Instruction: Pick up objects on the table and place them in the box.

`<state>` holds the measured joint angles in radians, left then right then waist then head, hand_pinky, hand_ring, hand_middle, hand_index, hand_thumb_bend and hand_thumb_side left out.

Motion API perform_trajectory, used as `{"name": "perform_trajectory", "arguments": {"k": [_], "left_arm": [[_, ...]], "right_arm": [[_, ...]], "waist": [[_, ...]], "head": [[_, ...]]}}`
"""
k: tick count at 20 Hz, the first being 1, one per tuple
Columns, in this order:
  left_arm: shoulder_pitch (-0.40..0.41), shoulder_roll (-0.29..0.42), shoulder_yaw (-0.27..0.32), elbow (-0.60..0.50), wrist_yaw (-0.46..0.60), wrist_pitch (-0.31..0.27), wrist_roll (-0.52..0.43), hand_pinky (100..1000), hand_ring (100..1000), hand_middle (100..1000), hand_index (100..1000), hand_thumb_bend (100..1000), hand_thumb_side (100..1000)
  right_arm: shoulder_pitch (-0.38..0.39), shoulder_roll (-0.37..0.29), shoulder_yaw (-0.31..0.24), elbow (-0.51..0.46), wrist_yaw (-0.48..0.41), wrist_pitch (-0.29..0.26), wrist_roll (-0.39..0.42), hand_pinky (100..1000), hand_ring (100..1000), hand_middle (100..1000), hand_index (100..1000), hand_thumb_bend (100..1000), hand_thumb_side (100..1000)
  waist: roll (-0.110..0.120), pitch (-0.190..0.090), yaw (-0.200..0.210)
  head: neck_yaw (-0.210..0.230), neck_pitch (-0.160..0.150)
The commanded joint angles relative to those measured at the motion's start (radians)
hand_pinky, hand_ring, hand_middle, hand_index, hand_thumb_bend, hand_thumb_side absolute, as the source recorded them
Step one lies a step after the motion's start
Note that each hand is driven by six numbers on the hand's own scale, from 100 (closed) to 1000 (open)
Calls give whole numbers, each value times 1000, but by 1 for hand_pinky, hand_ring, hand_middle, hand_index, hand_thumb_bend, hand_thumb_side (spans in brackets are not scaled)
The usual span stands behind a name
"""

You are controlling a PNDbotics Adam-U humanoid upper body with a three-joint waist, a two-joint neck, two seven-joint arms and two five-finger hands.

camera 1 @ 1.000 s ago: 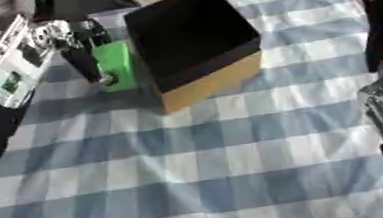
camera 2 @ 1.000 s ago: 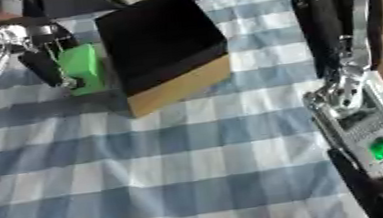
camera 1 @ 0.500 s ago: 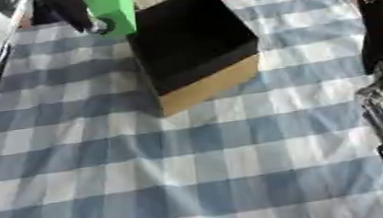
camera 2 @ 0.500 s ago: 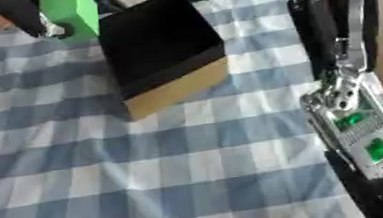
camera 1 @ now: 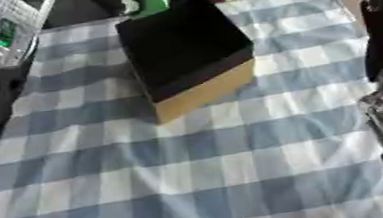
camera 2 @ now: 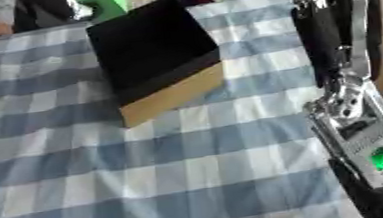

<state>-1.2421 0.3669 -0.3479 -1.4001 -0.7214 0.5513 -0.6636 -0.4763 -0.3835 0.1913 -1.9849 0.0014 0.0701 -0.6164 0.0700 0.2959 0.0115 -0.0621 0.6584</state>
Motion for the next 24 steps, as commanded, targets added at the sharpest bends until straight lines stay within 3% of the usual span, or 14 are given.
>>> {"name": "perform_trajectory", "arguments": {"k": [1,4,5,6,8,13,14,17,24], "left_arm": [[-19,-11,-9,9,30,88,-35,789,726,600,723,100,100],[-8,-29,-27,45,57,72,8,799,748,627,745,100,100],[-4,-34,-33,60,66,64,17,802,752,634,751,150,100],[-1,-38,-38,75,73,56,23,806,757,645,758,107,100],[6,-46,-46,104,77,38,26,829,801,716,807,302,100],[12,-53,-63,128,38,-32,-11,906,900,831,920,803,323],[12,-51,-64,129,25,-47,-20,913,910,840,925,842,330],[15,-47,-64,136,-19,-79,-41,916,916,853,930,872,339],[19,-56,-36,120,-67,-90,-6,906,909,839,918,807,327]], "right_arm": [[-19,-16,-2,-15,-5,-3,1,867,761,677,814,100,631],[-22,-18,-2,-15,-5,-5,2,867,761,677,814,100,632],[-22,-19,-2,-15,-5,-5,1,867,761,677,814,100,636],[-22,-19,-2,-15,-5,-6,0,867,761,677,814,100,633],[-21,-20,-2,-15,-5,-6,-2,867,761,676,814,100,635],[-20,-21,-1,-15,-6,-8,-7,868,761,676,814,100,637],[-19,-20,-1,-15,-6,-9,-7,868,761,676,815,100,636],[-17,-19,-1,-15,-7,-10,-9,868,761,676,815,100,638],[-15,-15,0,-15,-8,-12,-8,868,761,676,814,100,638]], "waist": [[-1,-15,-5],[1,-9,-13],[2,-7,-15],[3,-5,-17],[6,-1,-19],[9,6,-18],[10,6,-18],[11,6,-17],[9,2,-16]], "head": [[5,-14],[4,-16],[4,-17],[3,-18],[4,-20],[3,-22],[3,-22],[3,-22],[4,-22]]}}
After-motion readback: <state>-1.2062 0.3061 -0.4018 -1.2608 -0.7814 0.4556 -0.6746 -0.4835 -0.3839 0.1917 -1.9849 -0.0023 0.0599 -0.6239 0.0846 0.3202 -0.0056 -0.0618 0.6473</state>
